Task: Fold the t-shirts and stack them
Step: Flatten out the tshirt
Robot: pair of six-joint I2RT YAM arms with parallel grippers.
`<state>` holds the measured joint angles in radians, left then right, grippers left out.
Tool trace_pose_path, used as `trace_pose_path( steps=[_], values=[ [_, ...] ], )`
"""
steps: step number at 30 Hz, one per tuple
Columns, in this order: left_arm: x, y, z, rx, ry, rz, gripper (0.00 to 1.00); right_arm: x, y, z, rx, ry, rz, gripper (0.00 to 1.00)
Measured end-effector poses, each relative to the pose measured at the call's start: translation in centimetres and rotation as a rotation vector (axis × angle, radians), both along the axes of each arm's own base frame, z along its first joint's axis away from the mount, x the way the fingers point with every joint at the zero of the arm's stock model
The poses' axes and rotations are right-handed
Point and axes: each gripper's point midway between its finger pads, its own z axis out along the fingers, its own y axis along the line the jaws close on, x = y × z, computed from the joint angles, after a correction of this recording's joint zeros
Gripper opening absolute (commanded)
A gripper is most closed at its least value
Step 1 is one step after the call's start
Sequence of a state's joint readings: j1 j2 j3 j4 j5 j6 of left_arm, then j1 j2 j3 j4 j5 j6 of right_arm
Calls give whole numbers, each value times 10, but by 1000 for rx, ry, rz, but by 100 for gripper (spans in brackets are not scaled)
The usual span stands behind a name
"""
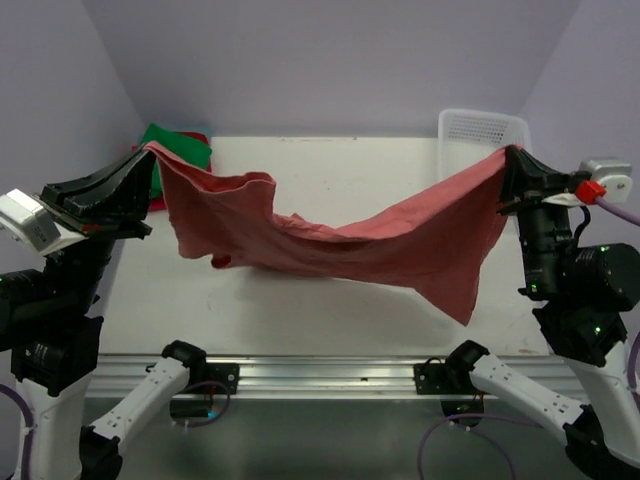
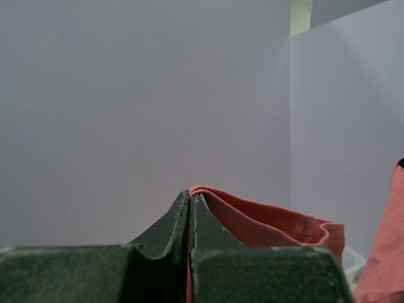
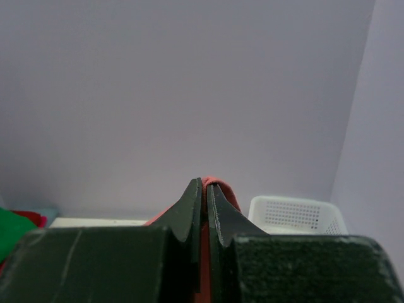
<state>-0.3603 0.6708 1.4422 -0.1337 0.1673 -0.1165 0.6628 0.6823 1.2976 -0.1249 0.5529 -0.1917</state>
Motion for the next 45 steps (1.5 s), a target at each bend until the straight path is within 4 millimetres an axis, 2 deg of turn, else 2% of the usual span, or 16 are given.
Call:
trace_pose_path(
  steps=[4,9,12,14,16,18,22,24,28,31,33,36,39,41,44,45],
  values=[
    [26,5,2,-22,29,68,0,39,16,10,-39,64,-77,0],
    [134,-3,-19,-8,201,215,0,123,59,-18,-134,228,-165,0],
    [216,-17,-56,50,341,293,0,178,67,-61,-181,353,-220,0],
    [262,-27,-93,101,438,325,0,198,65,-88,-200,399,-236,0],
    [284,-32,-125,150,515,335,0,203,64,-106,-202,384,-223,0],
    [287,-35,-144,183,565,327,0,192,64,-114,-197,347,-191,0],
    [240,-26,-102,148,462,291,0,142,60,-79,-146,192,-65,0],
    [188,-15,-64,106,349,257,0,97,53,-37,-91,62,29,0],
    [36,14,11,11,39,147,0,-10,36,34,-18,-197,231,0],
    [-82,36,40,-43,-190,61,0,-101,18,72,-1,-394,370,0],
    [-137,43,48,-53,-294,6,0,-150,10,83,-8,-492,449,0],
    [-201,40,66,-38,-439,-102,0,-196,10,94,-24,-581,561,0],
    [-211,29,71,-4,-474,-155,0,-203,13,99,-12,-592,605,0],
    [-192,22,79,6,-454,-159,0,-185,17,103,9,-553,587,0],
    [-123,8,91,8,-356,-128,0,-121,28,115,54,-433,494,0],
    [-86,2,91,7,-298,-105,0,-93,33,117,68,-384,452,0]
  ],
)
